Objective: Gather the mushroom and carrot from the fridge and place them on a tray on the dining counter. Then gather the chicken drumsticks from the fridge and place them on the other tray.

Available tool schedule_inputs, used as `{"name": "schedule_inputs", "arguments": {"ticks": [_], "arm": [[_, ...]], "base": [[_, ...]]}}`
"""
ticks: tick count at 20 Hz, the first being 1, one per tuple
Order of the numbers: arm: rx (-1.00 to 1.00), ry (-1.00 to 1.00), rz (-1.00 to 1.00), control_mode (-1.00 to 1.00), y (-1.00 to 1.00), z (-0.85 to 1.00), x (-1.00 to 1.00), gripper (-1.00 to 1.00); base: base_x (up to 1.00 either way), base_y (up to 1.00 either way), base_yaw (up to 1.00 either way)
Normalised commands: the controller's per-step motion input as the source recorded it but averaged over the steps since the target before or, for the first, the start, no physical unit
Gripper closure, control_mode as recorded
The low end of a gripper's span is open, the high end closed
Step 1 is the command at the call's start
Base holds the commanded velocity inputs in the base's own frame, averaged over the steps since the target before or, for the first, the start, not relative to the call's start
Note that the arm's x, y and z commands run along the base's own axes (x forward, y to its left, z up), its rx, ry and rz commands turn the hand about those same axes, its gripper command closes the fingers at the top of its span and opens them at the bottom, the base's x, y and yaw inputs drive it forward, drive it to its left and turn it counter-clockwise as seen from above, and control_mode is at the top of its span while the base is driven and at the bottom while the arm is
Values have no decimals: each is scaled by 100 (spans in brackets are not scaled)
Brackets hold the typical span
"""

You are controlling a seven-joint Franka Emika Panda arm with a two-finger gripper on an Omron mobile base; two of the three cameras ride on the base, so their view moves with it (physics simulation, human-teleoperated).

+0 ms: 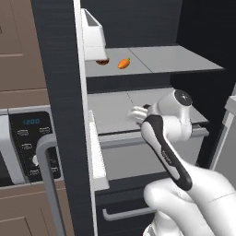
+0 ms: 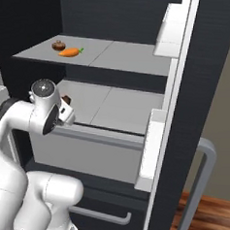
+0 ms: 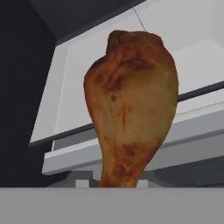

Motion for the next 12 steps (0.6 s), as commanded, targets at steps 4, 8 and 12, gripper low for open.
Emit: {"name": "schedule_inputs", "arguments": {"ticks": [4, 8, 12], "arm": [[7, 13, -2, -100, -15, 100, -70, 100], [4, 17, -3, -100, -6, 83, -87, 100], [0, 18, -2, -100, -6, 54, -97, 100]], "base": [[0, 0, 0], [0, 0, 0], [0, 0, 0]]}}
